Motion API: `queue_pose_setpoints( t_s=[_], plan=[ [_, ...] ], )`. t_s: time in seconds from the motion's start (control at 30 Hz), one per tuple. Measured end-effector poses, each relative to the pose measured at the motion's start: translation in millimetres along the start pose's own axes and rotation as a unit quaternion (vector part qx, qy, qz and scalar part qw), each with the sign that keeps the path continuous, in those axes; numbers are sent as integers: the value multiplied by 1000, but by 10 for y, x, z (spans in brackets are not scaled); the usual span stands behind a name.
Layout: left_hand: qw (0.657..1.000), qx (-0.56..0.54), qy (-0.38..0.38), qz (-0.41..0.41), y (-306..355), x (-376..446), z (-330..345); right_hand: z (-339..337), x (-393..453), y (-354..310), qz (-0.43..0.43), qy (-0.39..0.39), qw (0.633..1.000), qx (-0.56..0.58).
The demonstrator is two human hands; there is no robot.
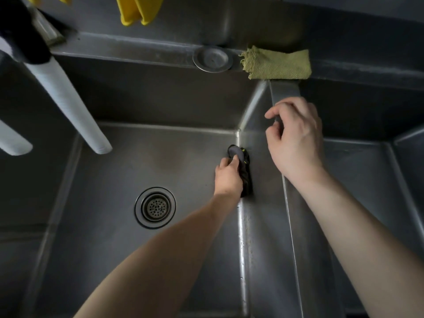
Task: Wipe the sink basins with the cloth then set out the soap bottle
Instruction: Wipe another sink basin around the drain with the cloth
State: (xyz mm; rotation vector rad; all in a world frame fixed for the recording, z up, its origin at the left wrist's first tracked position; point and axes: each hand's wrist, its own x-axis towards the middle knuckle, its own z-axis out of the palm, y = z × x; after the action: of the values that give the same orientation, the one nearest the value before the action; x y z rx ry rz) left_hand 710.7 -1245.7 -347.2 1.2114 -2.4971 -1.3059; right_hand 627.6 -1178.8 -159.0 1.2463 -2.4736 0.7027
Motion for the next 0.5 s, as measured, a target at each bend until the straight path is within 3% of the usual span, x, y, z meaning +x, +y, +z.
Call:
queue_pose_setpoints(
  t_s=[0.17, 0.33, 0.4, 0.5],
  plan=[
    [987, 124, -79, 62, -205, -518, -108, -15, 1, -6, 2, -5, 1000, -10],
    [939, 257, -133, 187, -465, -921, -344, -56, -15, -17, 6, -16, 1000, -11],
    [938, 259, -123, 197, -544, -837, -434, -62, -24, -24, 6, -19, 1000, -8],
    [959, 231, -44, 158, -555, -480, -537, -63, -29, -16, 4, -23, 1000, -8]
  ],
)
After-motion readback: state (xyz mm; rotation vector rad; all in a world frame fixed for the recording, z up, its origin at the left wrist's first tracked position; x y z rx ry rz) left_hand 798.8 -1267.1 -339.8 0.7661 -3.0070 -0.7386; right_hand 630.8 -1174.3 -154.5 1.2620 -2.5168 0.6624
